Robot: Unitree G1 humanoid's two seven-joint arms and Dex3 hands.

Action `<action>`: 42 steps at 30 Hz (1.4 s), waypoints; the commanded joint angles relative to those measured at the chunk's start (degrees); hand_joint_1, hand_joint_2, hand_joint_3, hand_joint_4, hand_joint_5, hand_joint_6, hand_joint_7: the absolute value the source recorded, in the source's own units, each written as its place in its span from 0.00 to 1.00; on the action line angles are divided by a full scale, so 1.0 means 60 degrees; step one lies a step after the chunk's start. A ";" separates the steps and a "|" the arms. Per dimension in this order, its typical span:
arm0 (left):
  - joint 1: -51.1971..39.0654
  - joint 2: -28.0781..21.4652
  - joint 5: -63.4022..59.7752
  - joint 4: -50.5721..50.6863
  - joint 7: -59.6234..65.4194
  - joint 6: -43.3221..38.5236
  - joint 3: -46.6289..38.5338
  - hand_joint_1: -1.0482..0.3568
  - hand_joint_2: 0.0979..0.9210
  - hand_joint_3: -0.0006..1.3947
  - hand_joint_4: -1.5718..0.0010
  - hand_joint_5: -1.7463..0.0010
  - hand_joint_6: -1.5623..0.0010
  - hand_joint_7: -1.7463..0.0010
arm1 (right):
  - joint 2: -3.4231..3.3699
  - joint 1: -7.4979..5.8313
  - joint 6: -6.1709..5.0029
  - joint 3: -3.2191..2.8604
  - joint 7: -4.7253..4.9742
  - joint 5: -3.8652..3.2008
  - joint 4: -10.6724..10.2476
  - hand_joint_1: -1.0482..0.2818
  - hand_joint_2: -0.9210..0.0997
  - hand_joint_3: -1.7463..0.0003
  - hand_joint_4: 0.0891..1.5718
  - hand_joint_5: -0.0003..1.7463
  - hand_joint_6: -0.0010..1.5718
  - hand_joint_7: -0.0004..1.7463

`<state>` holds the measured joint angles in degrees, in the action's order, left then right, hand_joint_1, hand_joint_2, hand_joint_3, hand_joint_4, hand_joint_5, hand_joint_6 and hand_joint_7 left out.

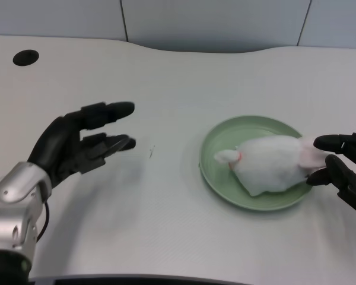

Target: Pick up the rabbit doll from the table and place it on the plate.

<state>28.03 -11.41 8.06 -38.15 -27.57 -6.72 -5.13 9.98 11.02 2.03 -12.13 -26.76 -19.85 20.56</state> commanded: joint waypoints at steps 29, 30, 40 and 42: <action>-0.1107 -0.0431 -0.0117 -0.0774 0.0182 0.1672 0.0026 0.42 1.00 0.29 0.50 0.00 0.63 0.00 | 0.0257 0.0473 -0.0312 -0.0259 -0.0143 0.0017 0.0820 0.57 0.00 0.70 0.09 0.90 0.18 0.63; -0.1065 -0.0431 -0.0119 -0.0846 0.0175 0.1657 0.0024 0.43 1.00 0.29 0.50 0.00 0.62 0.00 | 0.0261 0.0511 -0.0342 -0.0270 -0.0165 0.0014 0.0896 0.57 0.00 0.70 0.09 0.90 0.18 0.63; -0.0598 -0.0423 -0.0469 -0.1351 0.0208 0.1385 0.0358 0.41 1.00 0.27 0.49 0.00 0.63 0.00 | 0.0426 0.0950 -0.0727 -0.0318 -0.0206 0.0129 0.1675 0.56 0.00 0.70 0.09 0.88 0.17 0.64; -0.0555 -0.0393 -0.0481 -0.1425 0.0304 0.1377 0.0346 0.41 1.00 0.27 0.49 0.00 0.63 0.00 | 0.0440 0.0948 -0.0786 -0.0306 -0.0146 0.0170 0.1698 0.56 0.00 0.70 0.09 0.88 0.17 0.64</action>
<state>25.07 -13.27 5.91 -45.29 -25.91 0.98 -3.37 11.41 16.27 -1.69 -13.39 -27.80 -19.38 30.36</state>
